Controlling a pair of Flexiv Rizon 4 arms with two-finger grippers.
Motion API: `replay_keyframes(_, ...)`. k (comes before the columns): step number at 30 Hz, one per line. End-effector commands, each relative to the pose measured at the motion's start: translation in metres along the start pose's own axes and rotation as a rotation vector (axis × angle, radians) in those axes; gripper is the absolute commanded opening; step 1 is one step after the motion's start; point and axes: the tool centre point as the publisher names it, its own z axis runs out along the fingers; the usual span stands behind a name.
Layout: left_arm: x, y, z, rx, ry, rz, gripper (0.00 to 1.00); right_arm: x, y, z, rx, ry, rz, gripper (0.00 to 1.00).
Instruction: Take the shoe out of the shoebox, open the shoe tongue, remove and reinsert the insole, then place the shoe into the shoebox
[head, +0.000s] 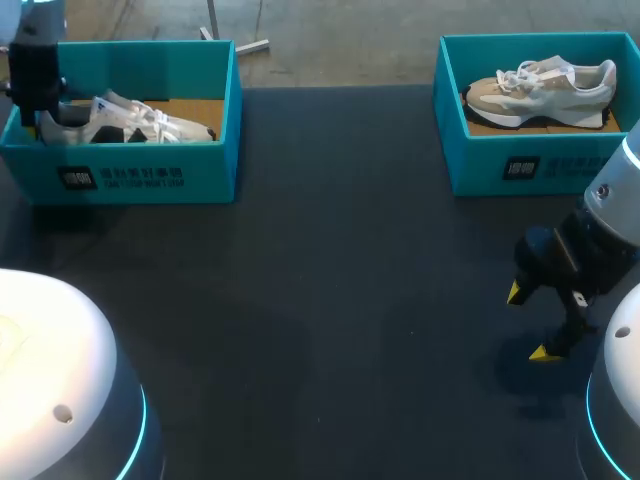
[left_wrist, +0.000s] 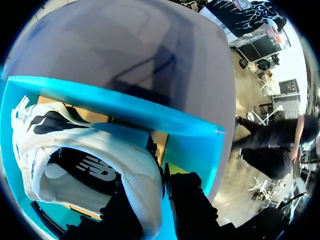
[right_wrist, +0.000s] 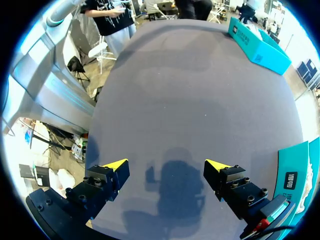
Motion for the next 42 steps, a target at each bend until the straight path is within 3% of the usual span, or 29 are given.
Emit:
replay_keyframes(1,-0.004,0.0,0.006,-0.001,0.003,0.002,0.0,0.0,0.0,0.001,0.002,-0.001,0.0,1.0)
replay_keyframes(42,-0.019,-0.004,0.041,-0.017,0.017,0.057,0.02,0.0,0.0,0.001,0.002,-0.001,0.0,1.0)
